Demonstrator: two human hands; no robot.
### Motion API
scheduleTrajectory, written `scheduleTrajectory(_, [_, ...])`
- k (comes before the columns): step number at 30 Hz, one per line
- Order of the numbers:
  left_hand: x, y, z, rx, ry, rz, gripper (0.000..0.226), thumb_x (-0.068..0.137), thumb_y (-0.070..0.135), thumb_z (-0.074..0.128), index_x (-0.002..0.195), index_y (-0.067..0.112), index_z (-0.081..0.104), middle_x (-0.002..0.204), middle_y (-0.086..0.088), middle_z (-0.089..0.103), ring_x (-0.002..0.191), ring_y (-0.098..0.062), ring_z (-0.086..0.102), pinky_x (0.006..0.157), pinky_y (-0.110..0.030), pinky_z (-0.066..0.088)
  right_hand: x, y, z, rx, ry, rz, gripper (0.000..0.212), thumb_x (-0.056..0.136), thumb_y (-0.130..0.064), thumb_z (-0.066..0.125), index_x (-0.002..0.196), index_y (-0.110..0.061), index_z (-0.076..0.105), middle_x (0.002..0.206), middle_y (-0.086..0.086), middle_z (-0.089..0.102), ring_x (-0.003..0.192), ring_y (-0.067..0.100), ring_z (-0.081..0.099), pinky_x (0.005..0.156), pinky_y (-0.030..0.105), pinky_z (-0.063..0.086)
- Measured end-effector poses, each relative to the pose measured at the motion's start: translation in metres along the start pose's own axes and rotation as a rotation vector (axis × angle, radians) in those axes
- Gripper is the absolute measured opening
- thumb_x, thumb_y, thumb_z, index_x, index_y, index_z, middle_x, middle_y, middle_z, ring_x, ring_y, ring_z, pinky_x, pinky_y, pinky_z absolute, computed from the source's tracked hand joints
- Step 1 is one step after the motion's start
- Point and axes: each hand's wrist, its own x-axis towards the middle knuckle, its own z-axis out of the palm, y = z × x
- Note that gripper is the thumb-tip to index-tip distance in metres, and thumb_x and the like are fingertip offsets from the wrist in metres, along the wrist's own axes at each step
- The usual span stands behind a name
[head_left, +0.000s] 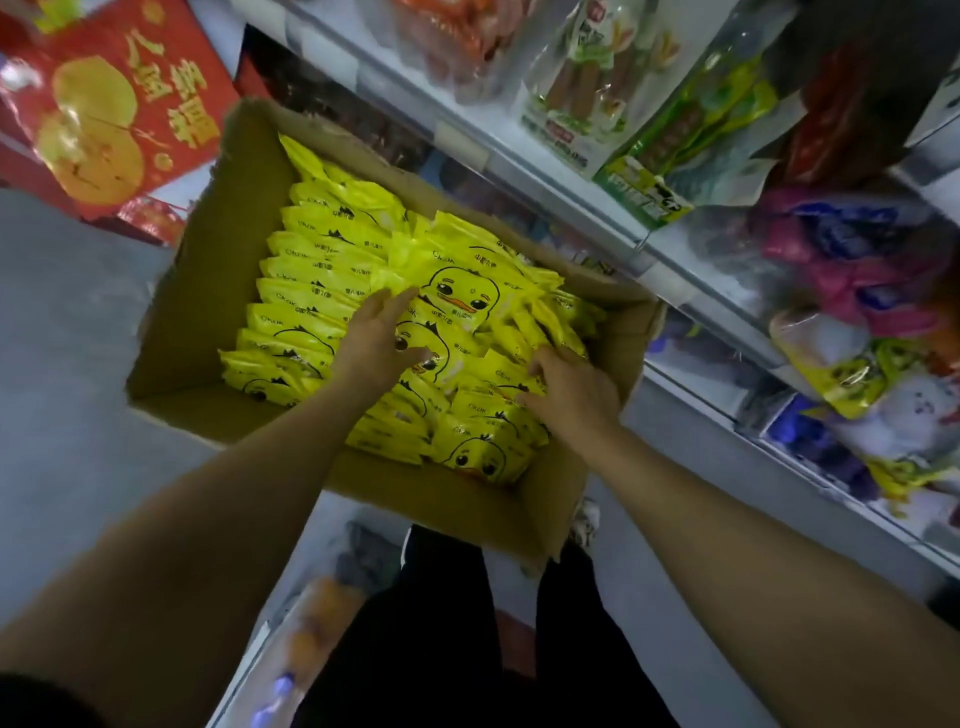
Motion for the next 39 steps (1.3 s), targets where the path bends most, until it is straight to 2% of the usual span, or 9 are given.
scheduleTrajectory(5, [0.001, -0.002, 0.002, 0.003, 0.114, -0.035, 0.097, 0.076, 0.035, 0.080, 0.152, 0.033, 0.021, 0.155, -0.016, 0.025, 0.140, -0.036, 0.027, 0.106, -0.050, 0.038, -0.006, -0.002, 0.017, 0.096, 0.021, -0.010, 0.042, 0.081, -0.046, 0.074, 0.108, -0.029, 0.047, 0.098, -0.010, 0.067, 0.091, 0.019, 0.064, 0.067, 0.029, 0.048])
scheduleTrajectory(8, [0.005, -0.002, -0.001, 0.001, 0.091, -0.051, 0.097, 0.076, 0.033, 0.081, 0.153, 0.031, 0.021, 0.148, -0.018, 0.032, 0.132, -0.038, 0.037, 0.102, -0.053, 0.043, -0.007, -0.003, 0.028, 0.107, 0.059, -0.038, 0.050, 0.078, -0.044, 0.077, 0.118, -0.029, 0.051, 0.104, -0.007, 0.065, 0.104, 0.019, 0.058, 0.074, 0.031, 0.049])
scheduleTrajectory(14, [0.004, -0.002, -0.005, 0.031, 0.107, -0.094, 0.071, 0.073, 0.033, 0.083, 0.133, 0.023, 0.046, 0.129, -0.013, 0.050, 0.116, -0.034, 0.052, 0.081, -0.043, 0.049, -0.007, -0.004, 0.051, -0.010, 0.029, -0.055, 0.061, 0.074, -0.044, 0.080, 0.122, -0.023, 0.049, 0.124, 0.000, 0.055, 0.119, 0.021, 0.046, 0.091, 0.036, 0.047])
scheduleTrajectory(18, [0.001, -0.009, -0.003, 0.132, 0.045, -0.109, 0.058, 0.075, 0.044, 0.078, 0.127, 0.024, 0.060, 0.119, -0.014, 0.063, 0.114, -0.033, 0.052, 0.083, -0.039, 0.046, -0.002, -0.005, 0.045, 0.095, -0.006, -0.046, 0.045, 0.087, -0.035, 0.071, 0.126, -0.018, 0.056, 0.128, 0.000, 0.058, 0.125, 0.021, 0.045, 0.089, 0.031, 0.043])
scheduleTrajectory(22, [-0.009, -0.012, -0.005, 0.119, 0.008, -0.138, 0.061, 0.077, 0.043, 0.077, 0.130, 0.019, 0.060, 0.126, -0.019, 0.059, 0.122, -0.036, 0.043, 0.093, -0.041, 0.040, 0.005, 0.002, 0.026, 0.180, -0.010, 0.003, 0.020, 0.094, -0.034, 0.062, 0.096, -0.016, 0.070, 0.091, 0.007, 0.068, 0.087, 0.027, 0.059, 0.066, 0.029, 0.036])
scheduleTrajectory(25, [-0.023, -0.007, -0.009, -0.094, -0.010, -0.210, 0.061, 0.074, 0.038, 0.081, 0.128, 0.017, 0.062, 0.128, -0.018, 0.056, 0.123, -0.036, 0.045, 0.093, -0.036, 0.039, 0.002, 0.008, 0.015, 0.250, 0.022, 0.018, 0.032, 0.097, -0.033, 0.058, 0.075, -0.011, 0.063, 0.059, 0.004, 0.051, 0.068, 0.030, 0.054, 0.057, 0.033, 0.034])
scheduleTrajectory(29, [-0.050, 0.008, -0.020, -0.332, -0.006, -0.298, 0.064, 0.079, 0.029, 0.079, 0.134, 0.007, 0.054, 0.138, -0.016, 0.054, 0.129, -0.031, 0.047, 0.098, -0.034, 0.040, -0.009, 0.012, 0.000, 0.359, 0.063, -0.009, 0.035, 0.096, -0.038, 0.059, 0.083, -0.006, 0.066, 0.067, 0.011, 0.061, 0.069, 0.027, 0.058, 0.060, 0.038, 0.043])
scheduleTrajectory(36, [-0.093, 0.036, -0.050, -0.459, 0.078, -0.316, 0.091, 0.070, 0.041, 0.083, 0.144, 0.005, 0.041, 0.147, -0.019, 0.043, 0.134, -0.033, 0.043, 0.107, -0.043, 0.040, -0.038, 0.004, -0.068, 0.652, 0.199, -0.046, 0.037, 0.103, -0.021, 0.047, 0.068, -0.020, 0.038, 0.063, -0.005, 0.038, 0.060, 0.007, 0.033, 0.058, 0.032, 0.026])
scheduleTrajectory(39, [-0.113, 0.063, -0.057, -0.530, 0.098, -0.282, 0.098, 0.063, 0.047, 0.085, 0.143, 0.011, 0.042, 0.140, -0.019, 0.051, 0.121, -0.036, 0.055, 0.099, -0.049, 0.048, -0.058, 0.016, -0.094, 0.811, 0.225, -0.003, 0.032, 0.101, -0.030, 0.052, 0.076, -0.010, 0.055, 0.073, 0.008, 0.057, 0.066, 0.016, 0.053, 0.066, 0.033, 0.040])
